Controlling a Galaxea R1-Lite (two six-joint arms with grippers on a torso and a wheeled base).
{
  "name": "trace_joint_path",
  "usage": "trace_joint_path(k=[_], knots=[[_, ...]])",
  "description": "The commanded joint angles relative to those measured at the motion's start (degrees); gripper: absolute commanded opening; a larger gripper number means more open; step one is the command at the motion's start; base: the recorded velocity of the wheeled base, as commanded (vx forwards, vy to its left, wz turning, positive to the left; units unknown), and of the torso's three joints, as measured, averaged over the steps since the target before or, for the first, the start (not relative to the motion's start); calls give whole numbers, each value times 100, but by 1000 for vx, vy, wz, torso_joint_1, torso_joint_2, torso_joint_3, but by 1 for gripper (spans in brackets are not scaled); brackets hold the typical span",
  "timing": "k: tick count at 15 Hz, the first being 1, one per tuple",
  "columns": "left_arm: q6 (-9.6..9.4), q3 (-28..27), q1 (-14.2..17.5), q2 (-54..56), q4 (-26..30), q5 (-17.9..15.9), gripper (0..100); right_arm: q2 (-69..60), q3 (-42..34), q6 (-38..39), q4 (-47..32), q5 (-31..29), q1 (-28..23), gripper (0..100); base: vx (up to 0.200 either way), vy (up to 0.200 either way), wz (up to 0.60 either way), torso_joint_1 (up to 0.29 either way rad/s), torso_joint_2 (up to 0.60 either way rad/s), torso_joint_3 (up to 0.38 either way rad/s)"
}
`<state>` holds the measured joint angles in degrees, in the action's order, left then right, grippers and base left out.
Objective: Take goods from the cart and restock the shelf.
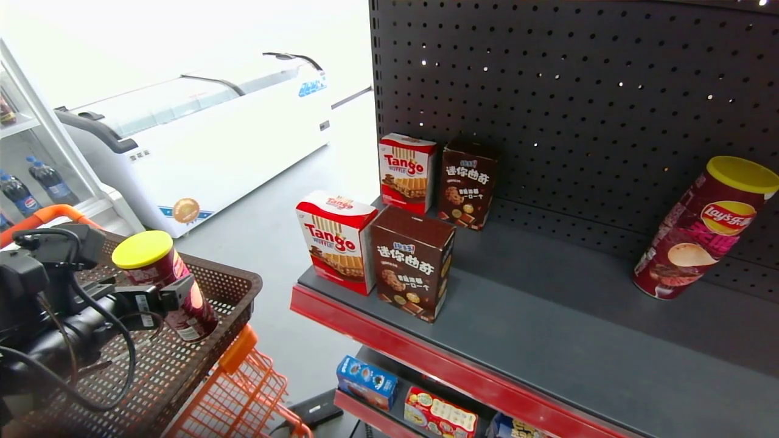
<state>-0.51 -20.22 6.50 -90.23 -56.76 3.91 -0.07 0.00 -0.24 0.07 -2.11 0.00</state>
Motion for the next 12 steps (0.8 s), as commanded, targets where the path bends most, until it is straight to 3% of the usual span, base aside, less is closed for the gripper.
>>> trace_joint_path(k=[1, 8, 12], knots=[[-19, -61, 89, -1014, -503, 4, 100, 7, 0, -2, 1, 0, 0, 100, 0, 0, 0, 0, 0, 0], [-2, -263, 80, -1778, -1373, 4, 100, 7, 0, -2, 1, 0, 0, 100, 0, 0, 0, 0, 0, 0], [-2, -474, 176, -1954, -1505, 4, 100, 7, 0, -2, 1, 0, 0, 100, 0, 0, 0, 0, 0, 0]])
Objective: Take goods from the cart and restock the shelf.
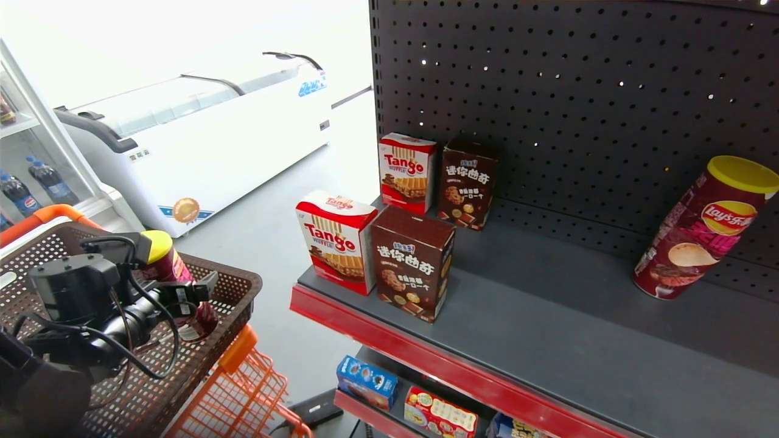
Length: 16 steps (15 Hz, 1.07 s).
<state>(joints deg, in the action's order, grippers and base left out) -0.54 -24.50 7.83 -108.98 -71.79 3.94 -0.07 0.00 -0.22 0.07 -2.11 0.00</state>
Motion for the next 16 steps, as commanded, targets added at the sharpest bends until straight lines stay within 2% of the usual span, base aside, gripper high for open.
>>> trace_joint_path(k=[1, 4, 10, 13, 15, 16], knots=[[1, -99, 52, -114, -2, 2, 100, 7, 0, -4, 1, 0, 0, 100, 0, 0, 0, 0, 0, 0], [54, -178, 79, -220, -54, 2, 100, 7, 0, -4, 1, 0, 0, 100, 0, 0, 0, 0, 0, 0], [10, -309, 52, -229, -151, 2, 100, 7, 0, -4, 1, 0, 0, 100, 0, 0, 0, 0, 0, 0], [1, -327, 44, -220, -459, -7, 100, 7, 0, -4, 1, 0, 0, 100, 0, 0, 0, 0, 0, 0], [89, -230, 17, -229, -432, 2, 100, 7, 0, -4, 1, 0, 0, 100, 0, 0, 0, 0, 0, 0], [98, -266, 17, -237, -441, -7, 0, 7, 0, -4, 1, 0, 0, 100, 0, 0, 0, 0, 0, 0]])
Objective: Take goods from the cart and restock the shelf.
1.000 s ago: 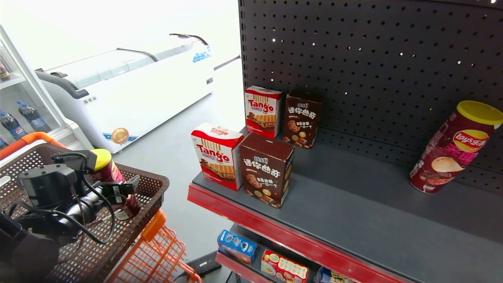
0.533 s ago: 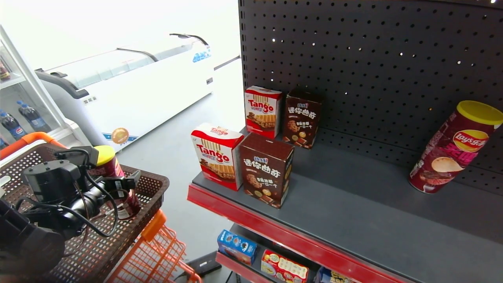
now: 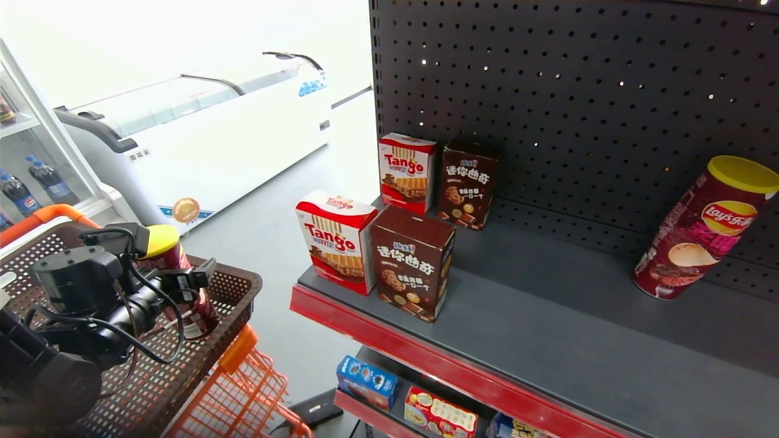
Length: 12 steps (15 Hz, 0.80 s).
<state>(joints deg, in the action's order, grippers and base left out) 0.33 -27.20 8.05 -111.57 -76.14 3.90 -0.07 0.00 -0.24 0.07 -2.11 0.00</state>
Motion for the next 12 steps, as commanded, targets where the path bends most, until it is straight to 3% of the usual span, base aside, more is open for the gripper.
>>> trace_joint_path(k=[1, 7, 12], knots=[[-7, -40, -5, 12, 20, -3, 0, 7, 0, -2, 1, 0, 0, 100, 0, 0, 0, 0, 0, 0], [-50, -75, -22, -14, -32, -12, 0, 7, 0, -2, 1, 0, 0, 100, 0, 0, 0, 0, 0, 0], [-59, -31, -506, 909, 91, -47, 0, 7, 0, -2, 1, 0, 0, 100, 0, 0, 0, 0, 0, 0]])
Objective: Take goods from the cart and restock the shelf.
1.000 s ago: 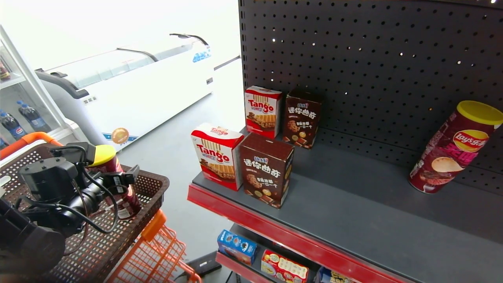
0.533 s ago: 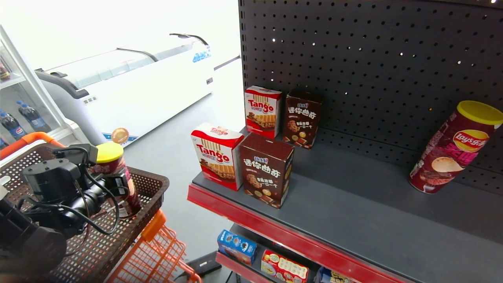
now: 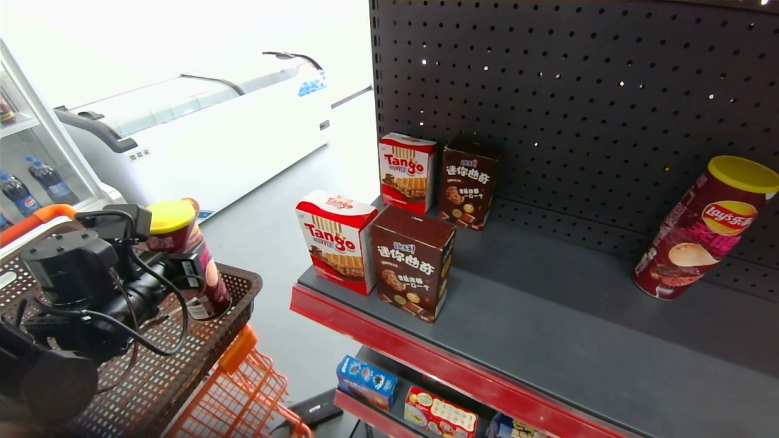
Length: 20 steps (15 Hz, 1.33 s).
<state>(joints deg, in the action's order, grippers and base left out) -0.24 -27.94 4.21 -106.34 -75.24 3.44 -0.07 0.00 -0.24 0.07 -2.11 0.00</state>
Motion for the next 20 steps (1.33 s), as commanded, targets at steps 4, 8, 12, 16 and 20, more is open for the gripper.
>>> trace_joint_path(k=[4, 8, 12, 16, 20], knots=[[-591, -563, -139, 693, 80, -133, 0, 7, 0, -2, 1, 0, 0, 100, 0, 0, 0, 0, 0, 0], [-644, -423, -429, 1458, 827, -317, 0, 7, 0, -2, 1, 0, 0, 100, 0, 0, 0, 0, 0, 0], [-608, -10, -1423, 1977, 1090, -388, 0, 7, 0, -2, 1, 0, 0, 100, 0, 0, 0, 0, 0, 0], [-371, 236, -2284, 2275, 1090, -599, 0, 7, 0, -2, 1, 0, 0, 100, 0, 0, 0, 0, 0, 0], [-336, 729, -2679, 2724, 1301, -748, 0, 7, 0, -2, 1, 0, 0, 100, 0, 0, 0, 0, 0, 0]])
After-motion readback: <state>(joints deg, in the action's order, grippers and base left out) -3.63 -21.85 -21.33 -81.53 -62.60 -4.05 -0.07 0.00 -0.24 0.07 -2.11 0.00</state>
